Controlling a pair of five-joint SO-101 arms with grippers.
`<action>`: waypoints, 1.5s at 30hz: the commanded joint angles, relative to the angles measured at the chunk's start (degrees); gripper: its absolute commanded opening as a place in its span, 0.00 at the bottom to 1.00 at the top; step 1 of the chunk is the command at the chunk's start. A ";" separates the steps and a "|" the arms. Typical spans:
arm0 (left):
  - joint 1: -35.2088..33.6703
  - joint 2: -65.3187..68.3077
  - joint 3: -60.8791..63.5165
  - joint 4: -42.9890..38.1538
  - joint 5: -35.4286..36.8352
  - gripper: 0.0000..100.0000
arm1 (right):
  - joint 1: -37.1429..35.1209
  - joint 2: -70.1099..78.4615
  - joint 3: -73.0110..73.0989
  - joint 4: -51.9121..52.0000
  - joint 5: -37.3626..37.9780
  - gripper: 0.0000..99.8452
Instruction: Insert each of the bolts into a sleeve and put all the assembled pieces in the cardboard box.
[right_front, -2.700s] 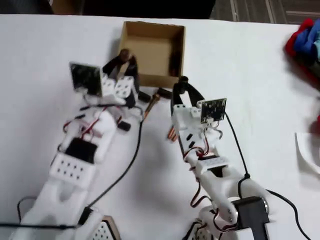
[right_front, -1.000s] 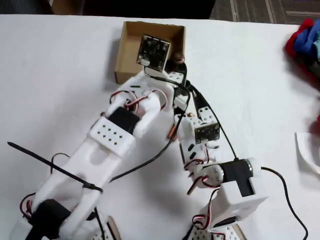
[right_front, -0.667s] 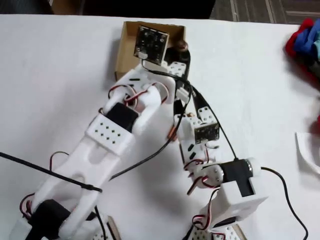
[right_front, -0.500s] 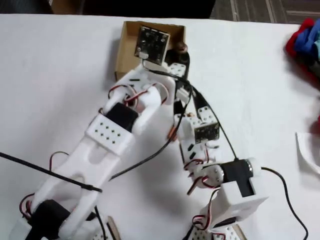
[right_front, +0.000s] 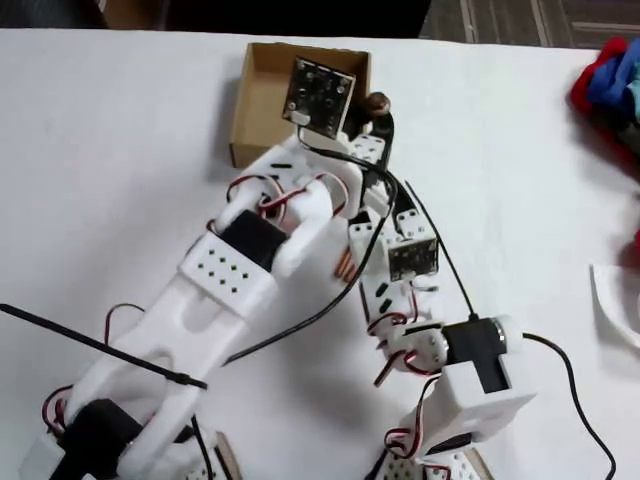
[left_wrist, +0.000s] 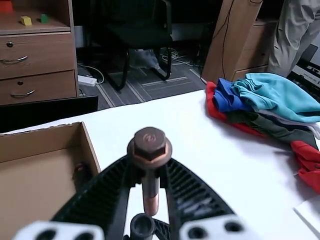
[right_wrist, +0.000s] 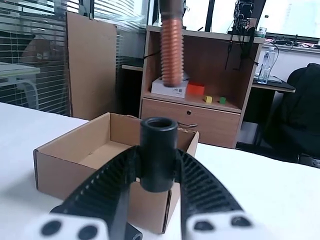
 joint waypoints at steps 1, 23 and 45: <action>-0.79 -1.58 0.31 0.09 0.00 0.03 | 0.48 -0.13 -1.85 0.22 0.26 0.02; -1.67 1.76 5.41 -6.07 -0.09 0.03 | 0.48 -0.22 -1.85 -0.13 0.26 0.02; -2.20 4.75 5.93 -0.97 -0.09 0.03 | 0.48 -0.22 -1.85 -0.13 0.26 0.02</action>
